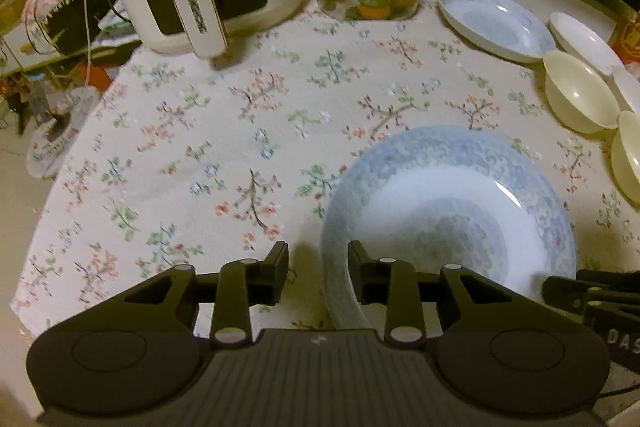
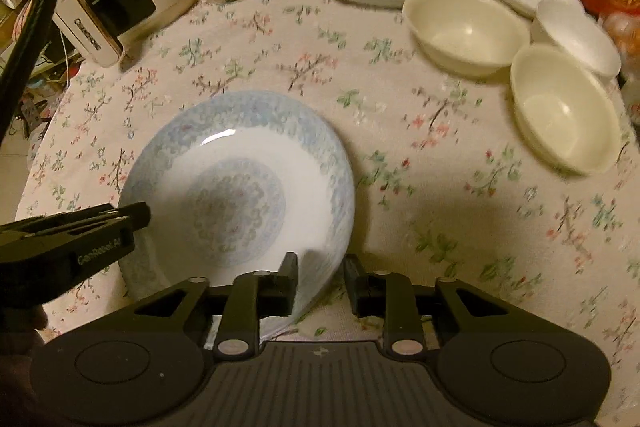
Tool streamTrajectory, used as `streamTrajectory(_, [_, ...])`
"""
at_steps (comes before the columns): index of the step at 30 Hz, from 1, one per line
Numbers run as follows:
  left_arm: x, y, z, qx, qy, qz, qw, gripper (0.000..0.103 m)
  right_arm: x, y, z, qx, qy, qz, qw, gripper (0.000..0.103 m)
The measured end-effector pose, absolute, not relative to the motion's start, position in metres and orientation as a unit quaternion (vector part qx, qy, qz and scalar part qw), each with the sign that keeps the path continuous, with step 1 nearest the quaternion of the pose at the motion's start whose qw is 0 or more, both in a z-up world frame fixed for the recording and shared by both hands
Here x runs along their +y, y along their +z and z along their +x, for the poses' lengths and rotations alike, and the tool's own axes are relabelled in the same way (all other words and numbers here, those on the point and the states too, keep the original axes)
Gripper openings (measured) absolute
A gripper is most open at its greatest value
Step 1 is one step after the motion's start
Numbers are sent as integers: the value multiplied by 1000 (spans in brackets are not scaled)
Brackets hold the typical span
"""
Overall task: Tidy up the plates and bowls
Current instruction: 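Lift the blue-patterned plate with both grippers and carry it toward the jar, then lower the held plate with both grippers onto the other blue-patterned plate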
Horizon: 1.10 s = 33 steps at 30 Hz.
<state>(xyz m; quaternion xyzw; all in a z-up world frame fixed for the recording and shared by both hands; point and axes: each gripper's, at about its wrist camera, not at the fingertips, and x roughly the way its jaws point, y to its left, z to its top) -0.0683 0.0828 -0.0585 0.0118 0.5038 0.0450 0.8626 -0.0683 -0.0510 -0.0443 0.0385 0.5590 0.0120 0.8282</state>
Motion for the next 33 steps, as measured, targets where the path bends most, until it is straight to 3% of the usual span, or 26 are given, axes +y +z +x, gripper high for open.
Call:
streamTrajectory(5, [73, -41, -64, 480, 42, 28, 876, 43, -58, -32, -63, 545, 17, 35, 838, 43])
streamTrajectory(13, [55, -12, -40, 452, 23, 21, 891, 44, -74, -6, -53, 503, 8, -9, 864, 65])
streamTrajectory(17, [45, -2, -17, 437, 9, 8, 899, 44, -98, 15, -42, 454, -10, 3, 891, 70])
streamTrajectory(29, [27, -23, 68, 424, -13, -101, 900, 38, -191, 22, 36, 393, -72, 132, 907, 69])
streamTrajectory(33, [19, -34, 96, 417, -20, -126, 900, 38, -210, 5, 62, 388, -77, 185, 900, 61])
